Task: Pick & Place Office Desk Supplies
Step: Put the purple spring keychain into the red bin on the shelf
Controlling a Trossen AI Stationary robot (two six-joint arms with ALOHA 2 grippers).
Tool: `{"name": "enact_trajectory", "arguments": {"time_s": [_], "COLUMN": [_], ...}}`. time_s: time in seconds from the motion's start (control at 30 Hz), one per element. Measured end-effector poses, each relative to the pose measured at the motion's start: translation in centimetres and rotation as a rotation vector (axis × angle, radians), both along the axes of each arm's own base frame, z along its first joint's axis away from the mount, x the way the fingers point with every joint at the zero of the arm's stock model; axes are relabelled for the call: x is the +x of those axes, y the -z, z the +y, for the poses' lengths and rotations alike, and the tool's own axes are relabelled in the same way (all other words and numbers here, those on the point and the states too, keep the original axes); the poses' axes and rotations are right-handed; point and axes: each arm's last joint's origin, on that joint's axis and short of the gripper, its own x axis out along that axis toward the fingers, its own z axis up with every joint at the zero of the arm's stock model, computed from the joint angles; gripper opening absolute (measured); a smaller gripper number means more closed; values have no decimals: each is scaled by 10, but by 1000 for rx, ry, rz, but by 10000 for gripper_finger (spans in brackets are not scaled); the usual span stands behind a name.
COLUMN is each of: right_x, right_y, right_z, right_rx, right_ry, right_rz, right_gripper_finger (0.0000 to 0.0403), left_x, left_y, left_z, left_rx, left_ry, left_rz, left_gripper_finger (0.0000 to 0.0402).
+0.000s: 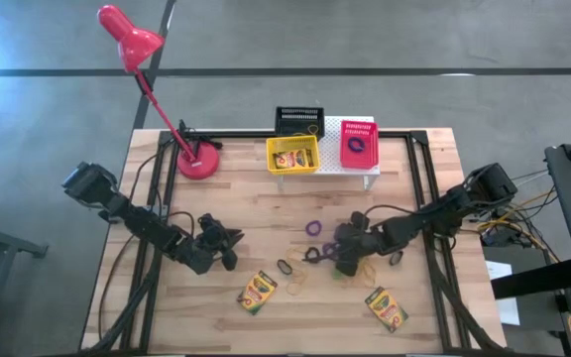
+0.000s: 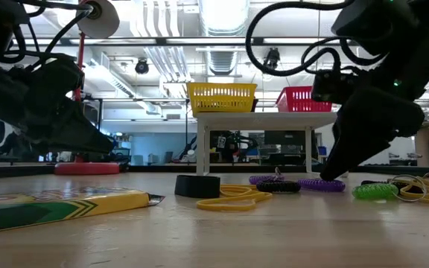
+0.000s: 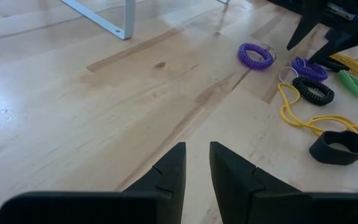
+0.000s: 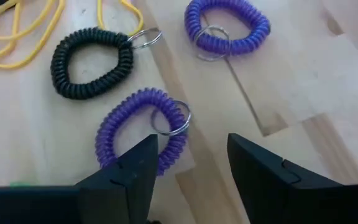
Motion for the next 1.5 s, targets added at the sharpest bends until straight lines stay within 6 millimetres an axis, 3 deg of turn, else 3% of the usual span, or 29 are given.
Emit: {"name": "enact_trajectory", "arguments": {"time_s": [0.37, 0.77, 1.5], "right_x": [-8, -8, -24], "right_y": [6, 7, 27], "right_z": [8, 9, 14], "right_rx": [-36, -52, -75], "right_ry": [-25, -24, 16], "right_rz": [-43, -78, -135], "right_gripper_finger": [149, 148, 148], "left_x": [0, 0, 0], "left_y": [0, 0, 0], "left_z": [0, 0, 0], "left_rx": [1, 3, 3], "left_ry": [0, 0, 0], "left_rz": [1, 1, 2], "left_gripper_finger": [77, 77, 77]}}
